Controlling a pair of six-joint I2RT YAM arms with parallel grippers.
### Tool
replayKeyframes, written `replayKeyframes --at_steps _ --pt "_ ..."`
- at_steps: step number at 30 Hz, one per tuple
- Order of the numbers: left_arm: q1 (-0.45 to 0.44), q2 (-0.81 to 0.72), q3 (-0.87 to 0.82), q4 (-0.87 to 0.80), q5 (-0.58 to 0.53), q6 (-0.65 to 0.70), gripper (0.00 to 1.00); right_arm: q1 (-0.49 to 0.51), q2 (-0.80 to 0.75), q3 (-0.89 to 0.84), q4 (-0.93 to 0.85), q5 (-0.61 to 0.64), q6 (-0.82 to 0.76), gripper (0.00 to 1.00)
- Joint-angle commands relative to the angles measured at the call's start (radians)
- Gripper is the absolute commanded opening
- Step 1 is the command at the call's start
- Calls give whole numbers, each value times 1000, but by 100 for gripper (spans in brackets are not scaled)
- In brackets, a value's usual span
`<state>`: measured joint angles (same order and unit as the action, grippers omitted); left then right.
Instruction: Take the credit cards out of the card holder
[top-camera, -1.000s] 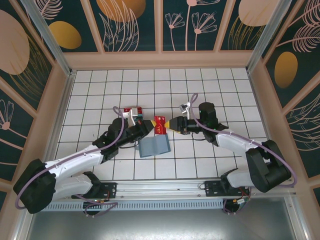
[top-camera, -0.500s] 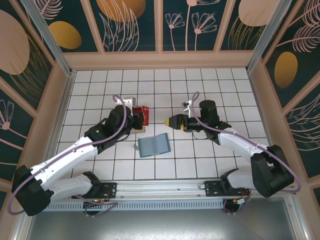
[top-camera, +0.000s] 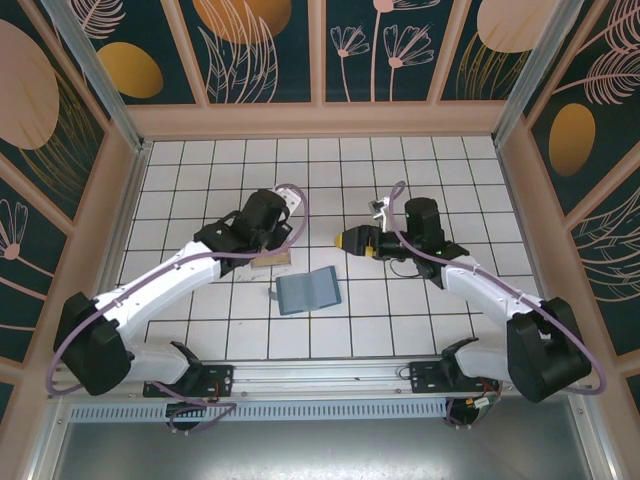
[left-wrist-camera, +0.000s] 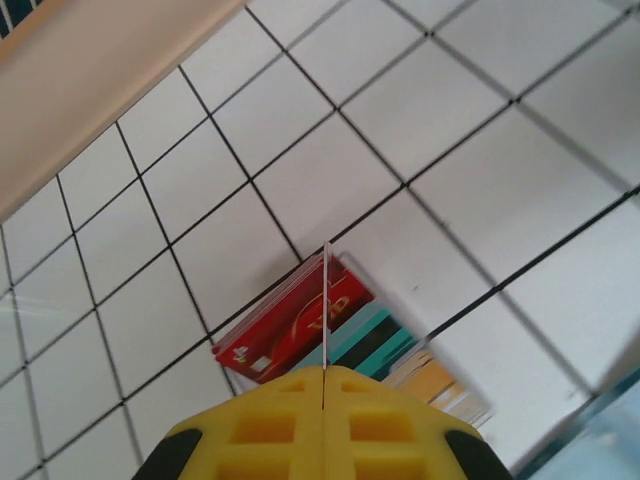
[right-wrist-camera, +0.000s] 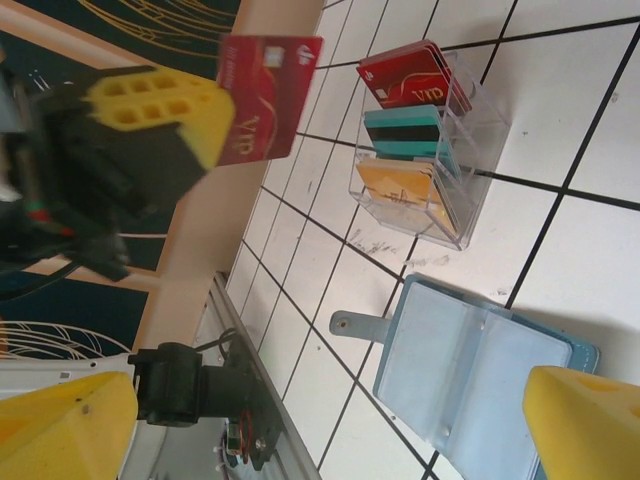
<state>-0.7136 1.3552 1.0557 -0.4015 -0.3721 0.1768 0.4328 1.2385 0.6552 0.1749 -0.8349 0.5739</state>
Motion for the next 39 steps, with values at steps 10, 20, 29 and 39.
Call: replayKeyframes --at_steps 10,20,29,39 --pt "60 112 0 112 -46 555 0 -32 -62 2 -3 8 -28 99" --pt "81 178 -29 184 -5 632 0 -45 -51 18 -5 16 -27 99" --pt "81 227 -69 193 20 627 0 -49 -33 30 -11 15 -31 99" --pt "90 235 -78 221 -1 627 0 -50 -10 40 -13 11 -32 99"
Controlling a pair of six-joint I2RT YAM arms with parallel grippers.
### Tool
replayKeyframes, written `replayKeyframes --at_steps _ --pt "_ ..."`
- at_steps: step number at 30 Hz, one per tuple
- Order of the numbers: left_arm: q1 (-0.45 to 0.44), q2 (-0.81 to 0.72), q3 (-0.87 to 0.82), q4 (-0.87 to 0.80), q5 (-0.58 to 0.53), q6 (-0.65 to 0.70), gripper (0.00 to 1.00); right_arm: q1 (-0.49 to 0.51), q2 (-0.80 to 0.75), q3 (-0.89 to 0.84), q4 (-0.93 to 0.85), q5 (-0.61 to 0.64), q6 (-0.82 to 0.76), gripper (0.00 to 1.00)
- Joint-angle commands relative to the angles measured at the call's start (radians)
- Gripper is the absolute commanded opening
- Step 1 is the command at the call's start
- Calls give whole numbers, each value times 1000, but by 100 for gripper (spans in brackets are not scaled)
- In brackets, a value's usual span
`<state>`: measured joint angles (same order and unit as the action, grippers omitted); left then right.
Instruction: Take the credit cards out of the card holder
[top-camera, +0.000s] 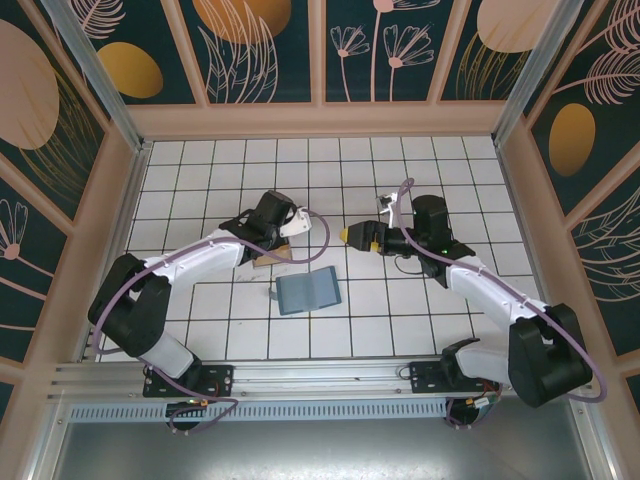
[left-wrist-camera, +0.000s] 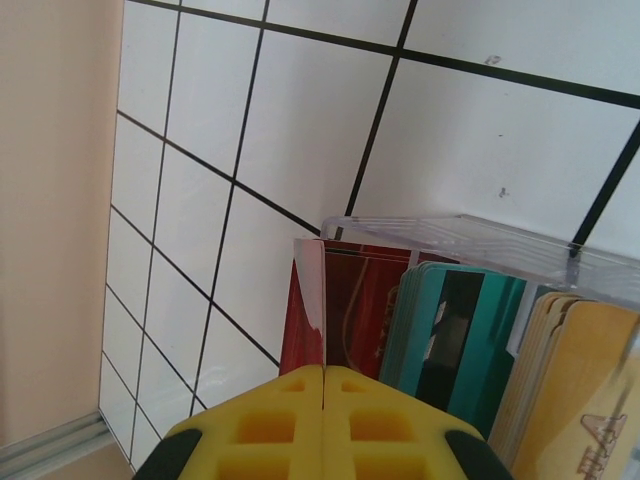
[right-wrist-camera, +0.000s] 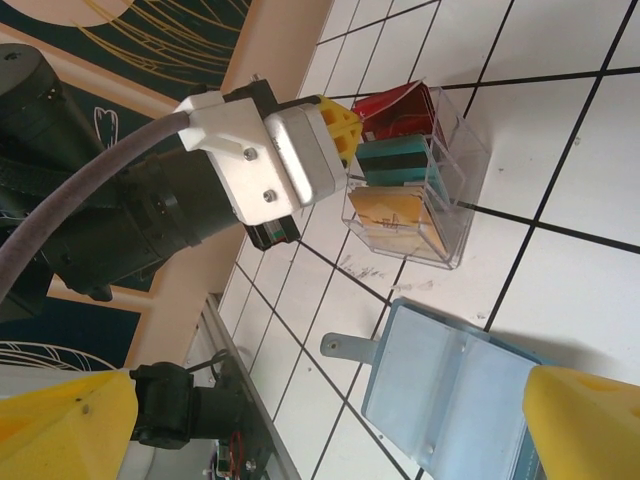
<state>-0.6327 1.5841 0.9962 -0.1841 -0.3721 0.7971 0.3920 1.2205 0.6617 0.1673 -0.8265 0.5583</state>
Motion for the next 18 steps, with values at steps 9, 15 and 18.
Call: replayKeyframes --at_steps 9,15,18 --pt "10 -55 77 -73 15 3 0 -11 13 33 -3 5 -15 99" --pt "10 -77 77 -132 64 -19 0 -13 5 28 -6 12 -17 99" --pt "9 -84 60 -144 83 -33 0 -14 3 23 -5 12 -15 99"
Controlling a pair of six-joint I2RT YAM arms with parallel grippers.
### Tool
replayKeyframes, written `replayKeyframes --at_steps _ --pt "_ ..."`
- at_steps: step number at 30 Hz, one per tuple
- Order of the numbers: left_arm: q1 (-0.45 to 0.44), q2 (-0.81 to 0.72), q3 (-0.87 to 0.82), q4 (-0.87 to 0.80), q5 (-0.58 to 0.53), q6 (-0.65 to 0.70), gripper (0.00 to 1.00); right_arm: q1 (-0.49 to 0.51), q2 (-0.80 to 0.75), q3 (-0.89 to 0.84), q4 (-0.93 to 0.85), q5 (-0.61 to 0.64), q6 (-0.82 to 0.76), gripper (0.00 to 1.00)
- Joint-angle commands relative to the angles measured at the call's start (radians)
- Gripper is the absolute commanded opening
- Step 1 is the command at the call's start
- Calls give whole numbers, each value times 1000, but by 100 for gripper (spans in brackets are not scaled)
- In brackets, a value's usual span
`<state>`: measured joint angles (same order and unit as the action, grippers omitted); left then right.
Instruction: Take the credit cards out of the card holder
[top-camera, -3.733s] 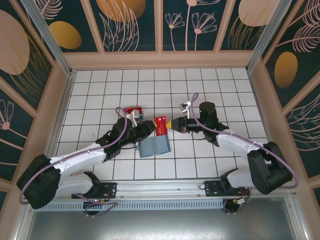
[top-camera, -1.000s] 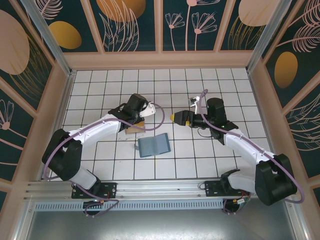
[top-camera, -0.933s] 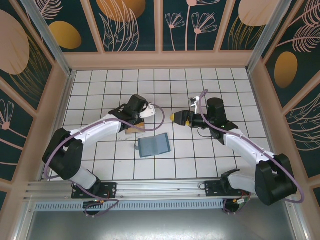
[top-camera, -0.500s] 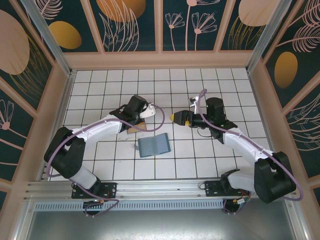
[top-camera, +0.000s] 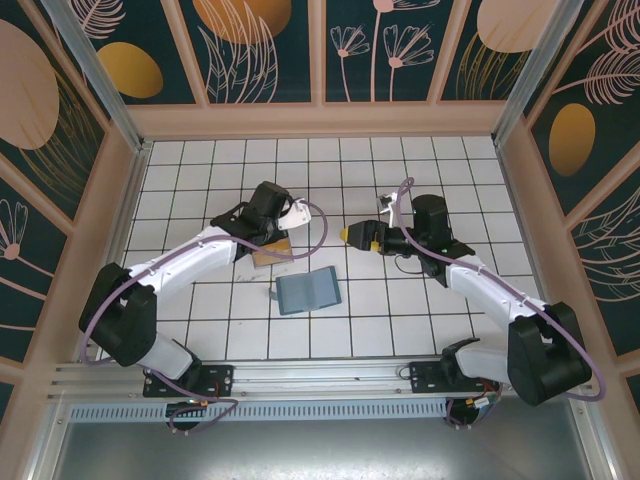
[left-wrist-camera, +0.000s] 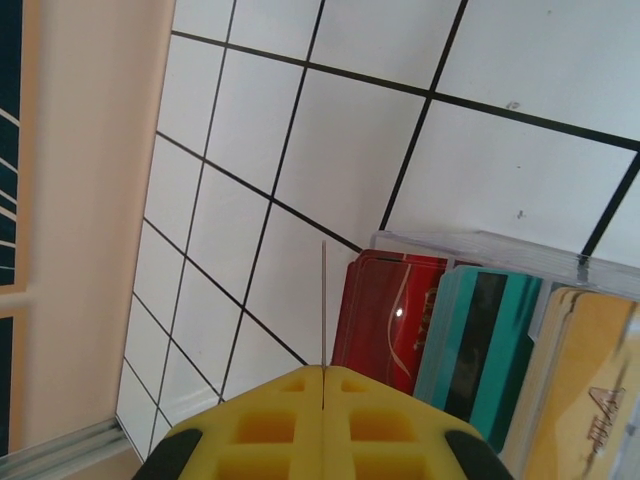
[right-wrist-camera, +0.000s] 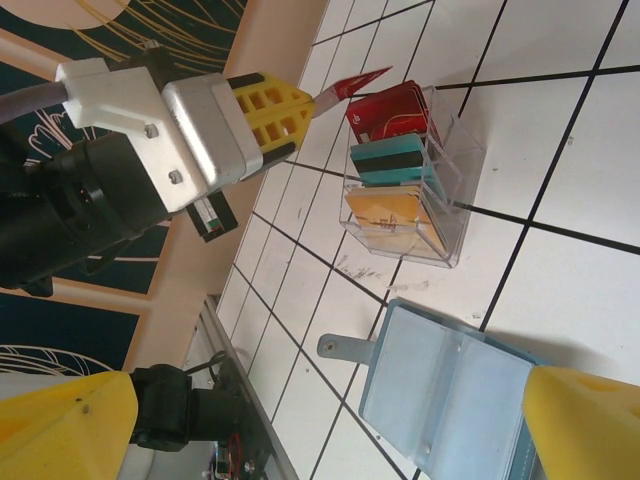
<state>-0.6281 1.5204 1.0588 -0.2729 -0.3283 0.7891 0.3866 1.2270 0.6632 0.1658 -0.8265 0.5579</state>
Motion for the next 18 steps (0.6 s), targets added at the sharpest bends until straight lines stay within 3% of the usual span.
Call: replayKeyframes --at_steps 1,18 --pt "5 -20 -11 -56 41 -26 0 -9 -2 21 -2 12 -14 99" --pt "7 72 -63 38 -9 -4 0 -9 -7 15 -10 17 -13 99"
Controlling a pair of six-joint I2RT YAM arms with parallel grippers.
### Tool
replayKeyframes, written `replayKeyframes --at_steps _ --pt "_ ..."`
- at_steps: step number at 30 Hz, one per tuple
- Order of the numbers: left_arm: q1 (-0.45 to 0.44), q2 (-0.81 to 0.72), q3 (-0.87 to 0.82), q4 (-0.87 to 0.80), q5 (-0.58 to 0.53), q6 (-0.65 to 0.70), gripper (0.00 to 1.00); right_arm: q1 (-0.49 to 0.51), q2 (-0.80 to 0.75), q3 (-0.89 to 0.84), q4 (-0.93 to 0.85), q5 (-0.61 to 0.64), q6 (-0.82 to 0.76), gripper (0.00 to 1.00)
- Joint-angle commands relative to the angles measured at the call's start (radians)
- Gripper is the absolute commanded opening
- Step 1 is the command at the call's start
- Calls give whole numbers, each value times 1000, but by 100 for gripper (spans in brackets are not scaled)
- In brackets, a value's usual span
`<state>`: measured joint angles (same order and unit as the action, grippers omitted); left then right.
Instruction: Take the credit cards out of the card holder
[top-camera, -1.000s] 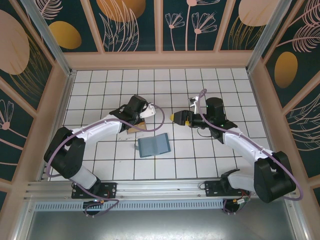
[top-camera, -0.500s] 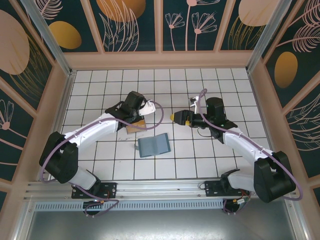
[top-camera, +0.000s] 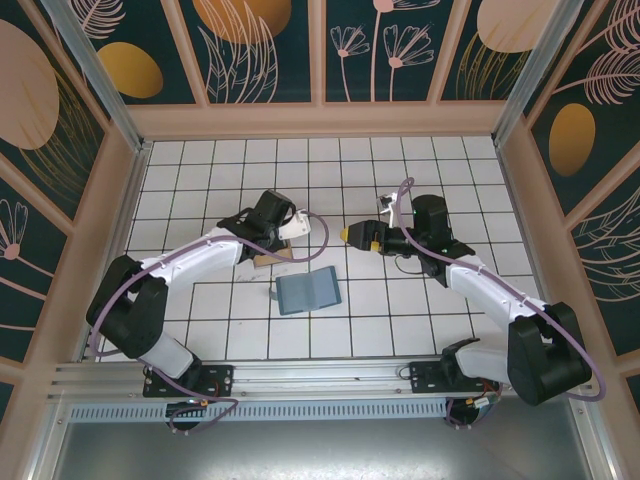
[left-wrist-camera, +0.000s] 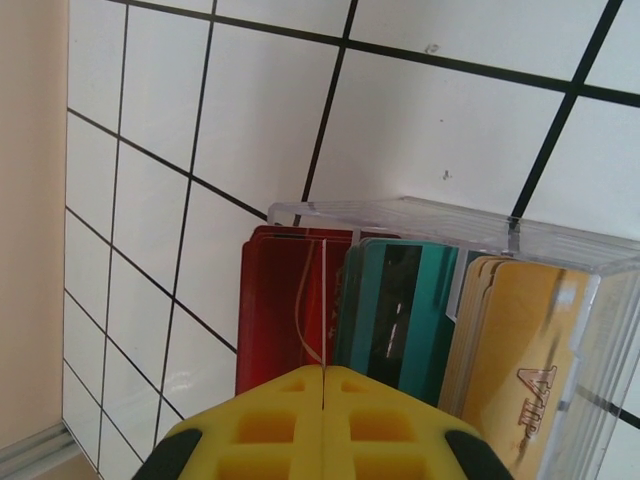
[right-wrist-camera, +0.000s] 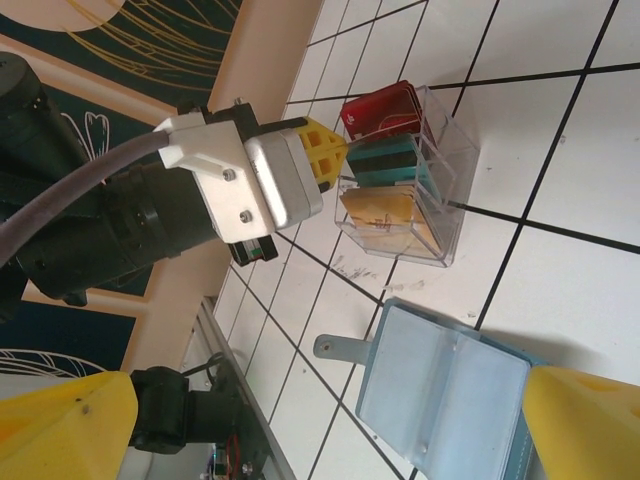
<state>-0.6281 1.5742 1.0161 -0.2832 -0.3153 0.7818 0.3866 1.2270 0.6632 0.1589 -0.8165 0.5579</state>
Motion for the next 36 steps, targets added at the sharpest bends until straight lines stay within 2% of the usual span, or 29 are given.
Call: replayKeyframes --at_steps 1,5,10,18,20,26,27,31,36 --pt "9 19 -27 58 -28 7 0 -9 -8 16 -2 7 -13 99" --pt "12 21 -38 90 -51 11 2 -10 -6 16 0 5 -13 99" --pt "28 21 -38 127 -77 4 19 -10 -4 15 2 6 -11 99" --pt "55 18 -73 191 -120 2 22 -11 -3 10 10 5 -3 99" --pt "58 17 -76 210 -135 -6 43 -11 -7 10 9 7 -2 99" --pt "61 3 -50 206 -120 -51 50 -11 -12 1 11 8 5 99" --pt "61 -2 -50 199 -112 -74 53 -9 -14 0 11 10 7 99" --pt "61 -13 56 165 -101 -209 80 -10 -18 -4 1 25 6 99" --pt "61 -2 199 50 -115 -432 89 3 -21 1 -45 77 -25 99"
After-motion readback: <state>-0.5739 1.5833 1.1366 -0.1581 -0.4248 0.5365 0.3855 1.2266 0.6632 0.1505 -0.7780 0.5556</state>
